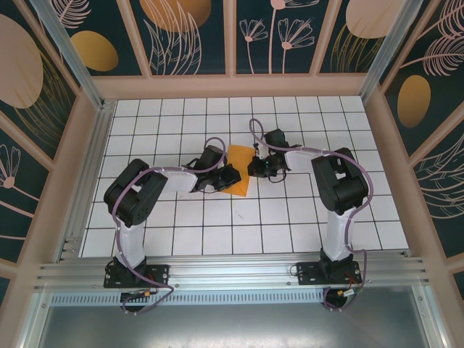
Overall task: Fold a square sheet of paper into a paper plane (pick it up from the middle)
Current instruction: Fold the triangle a second time at the center of the table.
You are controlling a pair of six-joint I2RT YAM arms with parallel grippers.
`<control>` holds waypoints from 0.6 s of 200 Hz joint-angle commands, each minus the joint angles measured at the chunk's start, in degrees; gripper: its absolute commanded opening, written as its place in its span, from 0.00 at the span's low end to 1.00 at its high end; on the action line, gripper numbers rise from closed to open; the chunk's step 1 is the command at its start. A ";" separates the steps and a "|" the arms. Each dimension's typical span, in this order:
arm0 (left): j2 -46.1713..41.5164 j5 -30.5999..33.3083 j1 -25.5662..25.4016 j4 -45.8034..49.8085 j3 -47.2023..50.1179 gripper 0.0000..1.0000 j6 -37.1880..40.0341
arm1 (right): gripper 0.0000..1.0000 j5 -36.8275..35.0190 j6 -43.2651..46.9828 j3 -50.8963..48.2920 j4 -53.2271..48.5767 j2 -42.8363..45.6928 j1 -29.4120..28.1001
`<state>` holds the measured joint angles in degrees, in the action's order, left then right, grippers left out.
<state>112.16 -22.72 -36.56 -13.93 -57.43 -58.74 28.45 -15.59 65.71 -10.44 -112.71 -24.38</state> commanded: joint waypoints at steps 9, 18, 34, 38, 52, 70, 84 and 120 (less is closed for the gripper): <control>1.54 -1.01 -0.38 -0.93 -1.03 0.14 -0.18 | 0.03 -1.46 -0.80 1.69 -1.97 -1.57 -0.14; 1.65 -1.01 -0.42 -0.85 -1.06 0.14 -0.19 | 0.03 -1.48 -0.75 1.87 -2.04 -1.42 -0.21; 1.78 -1.15 -0.36 -0.78 -1.15 0.14 -0.09 | 0.03 -1.46 -0.75 2.14 -2.15 -1.31 -0.16; 1.81 -1.10 -0.36 -0.75 -1.11 0.14 -0.06 | 0.03 -1.46 -0.67 2.22 -2.22 -1.33 -0.14; 1.88 -1.10 -0.38 -0.56 -1.11 0.14 -0.09 | 0.03 -1.42 -0.67 2.34 -2.22 -1.21 -0.19; 2.03 -0.93 -0.37 0.34 -1.30 0.14 0.06 | 0.04 -1.54 -0.75 2.25 -2.31 -1.10 -0.16; 2.19 -0.74 -0.46 1.24 -1.42 0.14 0.31 | 0.04 -1.55 -0.84 2.31 -2.22 -1.06 -0.14; 2.43 0.11 -0.45 3.47 -1.74 0.14 0.37 | 0.16 -1.55 -1.89 2.61 -1.66 0.09 -0.14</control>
<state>113.38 -22.70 -36.58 -13.32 -57.87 -58.74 27.97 -16.05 66.72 -11.00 -113.01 -24.38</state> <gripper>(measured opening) 0.136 0.119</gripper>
